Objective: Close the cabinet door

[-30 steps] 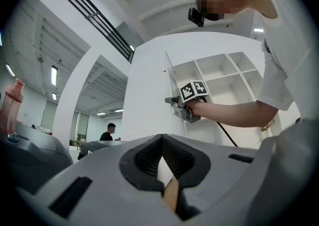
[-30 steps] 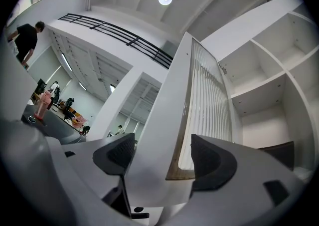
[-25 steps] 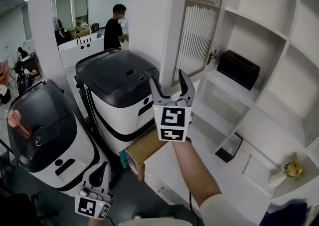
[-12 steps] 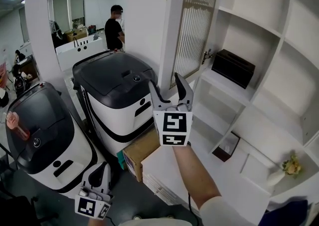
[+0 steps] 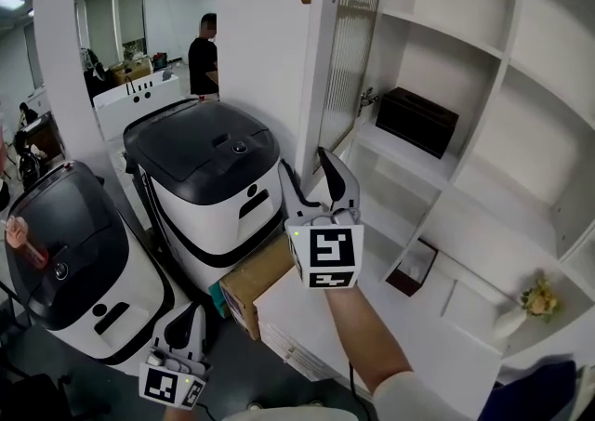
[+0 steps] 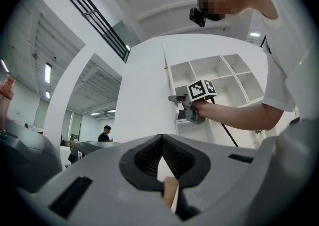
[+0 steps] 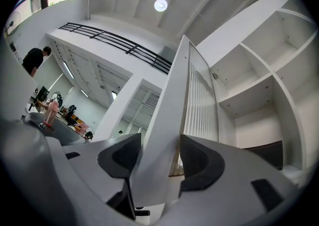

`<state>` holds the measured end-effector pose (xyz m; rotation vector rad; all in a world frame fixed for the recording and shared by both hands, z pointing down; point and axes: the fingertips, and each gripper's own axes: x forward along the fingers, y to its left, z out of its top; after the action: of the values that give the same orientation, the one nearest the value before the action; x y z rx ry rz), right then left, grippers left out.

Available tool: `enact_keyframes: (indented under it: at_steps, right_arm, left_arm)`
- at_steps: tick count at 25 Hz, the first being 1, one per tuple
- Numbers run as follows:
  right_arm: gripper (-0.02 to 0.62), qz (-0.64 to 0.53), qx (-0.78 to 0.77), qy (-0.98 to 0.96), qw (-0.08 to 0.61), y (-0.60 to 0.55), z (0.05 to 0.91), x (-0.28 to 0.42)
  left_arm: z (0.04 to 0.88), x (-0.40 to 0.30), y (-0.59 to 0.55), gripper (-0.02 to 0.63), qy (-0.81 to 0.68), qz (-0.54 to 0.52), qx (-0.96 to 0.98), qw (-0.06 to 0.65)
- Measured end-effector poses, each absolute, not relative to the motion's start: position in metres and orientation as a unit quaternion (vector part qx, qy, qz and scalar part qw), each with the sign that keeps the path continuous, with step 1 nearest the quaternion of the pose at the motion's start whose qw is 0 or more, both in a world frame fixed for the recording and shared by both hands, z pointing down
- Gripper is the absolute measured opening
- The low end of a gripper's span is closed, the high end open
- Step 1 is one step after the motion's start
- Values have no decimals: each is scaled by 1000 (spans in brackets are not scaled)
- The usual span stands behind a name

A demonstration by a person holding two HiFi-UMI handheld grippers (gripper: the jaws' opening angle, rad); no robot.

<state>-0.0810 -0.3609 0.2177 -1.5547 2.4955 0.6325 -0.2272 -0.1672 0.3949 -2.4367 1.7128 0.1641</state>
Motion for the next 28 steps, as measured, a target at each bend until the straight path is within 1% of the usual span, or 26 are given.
enact_keyframes:
  at_steps: [6, 28]
  right_arm:
    - [208, 215, -515, 827, 68, -346, 220, -55]
    - [160, 220, -516, 826, 56, -325, 221, 13]
  left_arm:
    - [396, -207, -169, 5, 556, 52, -826, 79]
    - [395, -152, -165, 5, 528, 54, -844, 80]
